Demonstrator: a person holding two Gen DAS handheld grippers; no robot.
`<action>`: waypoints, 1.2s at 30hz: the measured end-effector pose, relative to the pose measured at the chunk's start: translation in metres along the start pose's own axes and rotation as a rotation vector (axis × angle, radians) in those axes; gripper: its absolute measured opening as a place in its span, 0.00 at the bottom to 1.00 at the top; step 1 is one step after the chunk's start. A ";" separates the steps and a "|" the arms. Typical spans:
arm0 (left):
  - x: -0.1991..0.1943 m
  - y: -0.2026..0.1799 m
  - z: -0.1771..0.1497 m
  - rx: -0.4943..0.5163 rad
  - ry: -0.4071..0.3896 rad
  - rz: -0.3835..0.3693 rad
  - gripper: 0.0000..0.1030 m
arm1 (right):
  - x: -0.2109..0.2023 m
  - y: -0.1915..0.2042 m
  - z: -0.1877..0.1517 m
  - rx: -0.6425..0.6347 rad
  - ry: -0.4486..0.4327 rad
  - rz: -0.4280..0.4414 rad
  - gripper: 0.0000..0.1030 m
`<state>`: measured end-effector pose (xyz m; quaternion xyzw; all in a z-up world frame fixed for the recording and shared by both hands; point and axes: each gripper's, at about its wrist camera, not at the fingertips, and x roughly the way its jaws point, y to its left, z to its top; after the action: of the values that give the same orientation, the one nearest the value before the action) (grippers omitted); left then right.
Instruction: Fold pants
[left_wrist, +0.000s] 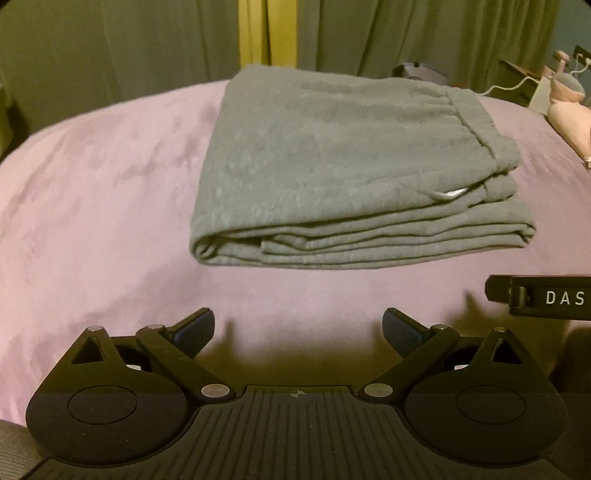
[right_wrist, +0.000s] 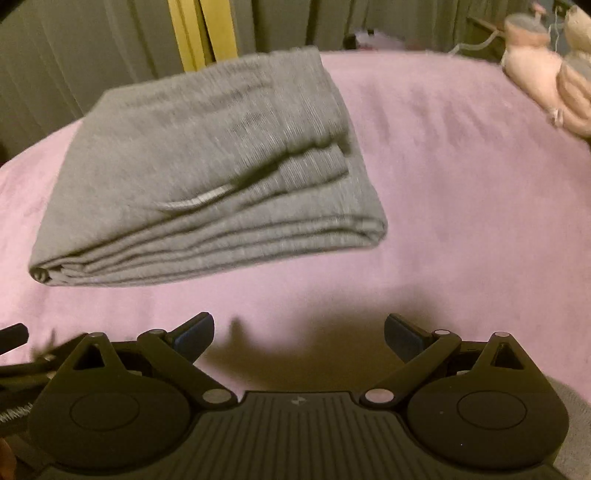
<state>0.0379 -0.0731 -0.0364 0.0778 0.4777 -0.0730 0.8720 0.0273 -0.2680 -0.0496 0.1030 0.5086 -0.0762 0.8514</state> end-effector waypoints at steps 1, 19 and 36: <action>-0.003 0.001 -0.002 -0.002 -0.008 -0.003 0.98 | -0.004 0.005 -0.001 -0.021 -0.017 -0.004 0.96; 0.017 0.018 0.012 -0.122 0.062 -0.034 0.99 | 0.006 0.023 -0.004 -0.109 -0.051 -0.034 0.96; 0.021 0.014 0.010 -0.077 0.082 0.011 0.99 | 0.011 0.023 -0.002 -0.093 -0.047 -0.029 0.96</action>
<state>0.0606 -0.0627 -0.0481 0.0497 0.5151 -0.0465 0.8544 0.0356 -0.2455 -0.0579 0.0541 0.4929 -0.0672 0.8658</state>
